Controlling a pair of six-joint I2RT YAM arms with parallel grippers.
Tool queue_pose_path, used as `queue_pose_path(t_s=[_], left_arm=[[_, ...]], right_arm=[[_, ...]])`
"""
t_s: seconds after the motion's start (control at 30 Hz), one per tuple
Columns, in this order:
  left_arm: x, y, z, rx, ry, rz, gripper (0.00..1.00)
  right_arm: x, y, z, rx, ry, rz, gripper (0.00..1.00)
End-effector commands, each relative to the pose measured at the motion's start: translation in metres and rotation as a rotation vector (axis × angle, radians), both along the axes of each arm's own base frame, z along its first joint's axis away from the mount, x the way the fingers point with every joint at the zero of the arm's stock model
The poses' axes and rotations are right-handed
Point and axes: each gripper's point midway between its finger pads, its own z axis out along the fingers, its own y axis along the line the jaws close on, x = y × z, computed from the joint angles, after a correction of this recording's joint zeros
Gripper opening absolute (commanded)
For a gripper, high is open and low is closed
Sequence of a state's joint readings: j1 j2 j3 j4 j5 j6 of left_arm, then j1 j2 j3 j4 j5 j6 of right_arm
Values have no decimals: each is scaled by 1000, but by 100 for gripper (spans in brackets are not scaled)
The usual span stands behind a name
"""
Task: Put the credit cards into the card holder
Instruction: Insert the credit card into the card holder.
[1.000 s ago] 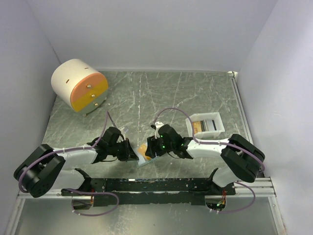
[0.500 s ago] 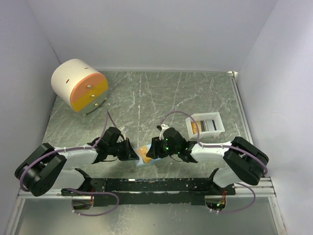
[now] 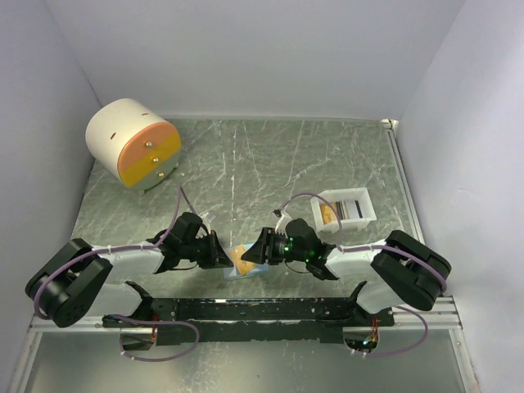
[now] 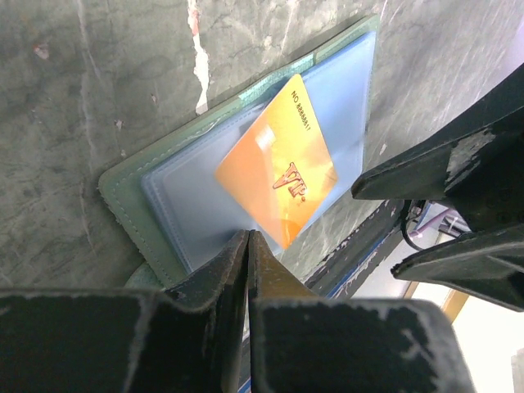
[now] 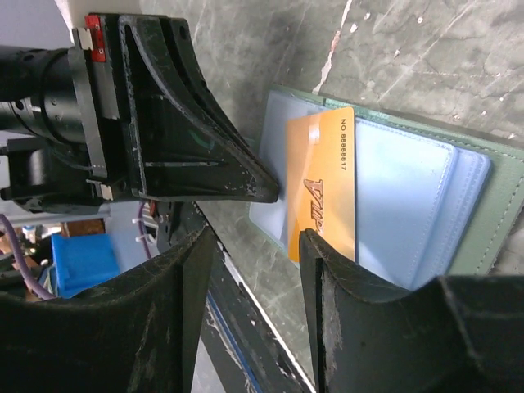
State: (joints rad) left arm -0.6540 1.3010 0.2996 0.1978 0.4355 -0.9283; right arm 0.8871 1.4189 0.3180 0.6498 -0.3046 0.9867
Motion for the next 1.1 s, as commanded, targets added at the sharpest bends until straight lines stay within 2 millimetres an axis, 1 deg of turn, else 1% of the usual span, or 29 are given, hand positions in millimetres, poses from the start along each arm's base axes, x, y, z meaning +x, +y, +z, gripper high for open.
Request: queue_pose_path(t_s=[0.0,0.1,0.17,0.23,0.33,0.47,0.6,0.67,0.73,0.8,0.87,1.0,1.07], left_arm=[[-3,3,-7,13,7,-12,15],[-3,3,-4,10,2,-11,16],[-2,5,-3,27,-4,-6,17],[-1,7,-2,39,-11,-1,17],[-2,8,-4,42,-9,1,18],[-5,2,-7,4,17,-12,16],[-4,-6,4,-55,11,-23,15],[-1,-10,12,-70,-6,-25,12],[3,-11,14,-65,-20,-22,10],[5,-8,9,-35,-22,-20,7],[3,-6,-2,-12,1,-17,7],[-5,-3,-17,-1,51,-18,7],[-6,-1,-19,6,53,-12,7]], right_arm=[[13,1,15,26,-29,-46,47],[21,-8,-4,-160,-83,-16,48],[24,-18,-18,-304,-98,6,52],[22,-22,-25,-368,-118,50,56],[22,-26,-33,-431,-98,67,57],[16,-20,-44,-445,-47,73,57],[9,-12,-51,-431,-17,63,57],[8,-10,-51,-412,-5,57,57],[8,-9,-51,-398,0,50,57],[7,-8,-50,-388,4,49,56],[6,-6,-47,-364,11,50,56],[4,3,-35,-249,25,54,55],[4,5,-29,-197,28,51,53]])
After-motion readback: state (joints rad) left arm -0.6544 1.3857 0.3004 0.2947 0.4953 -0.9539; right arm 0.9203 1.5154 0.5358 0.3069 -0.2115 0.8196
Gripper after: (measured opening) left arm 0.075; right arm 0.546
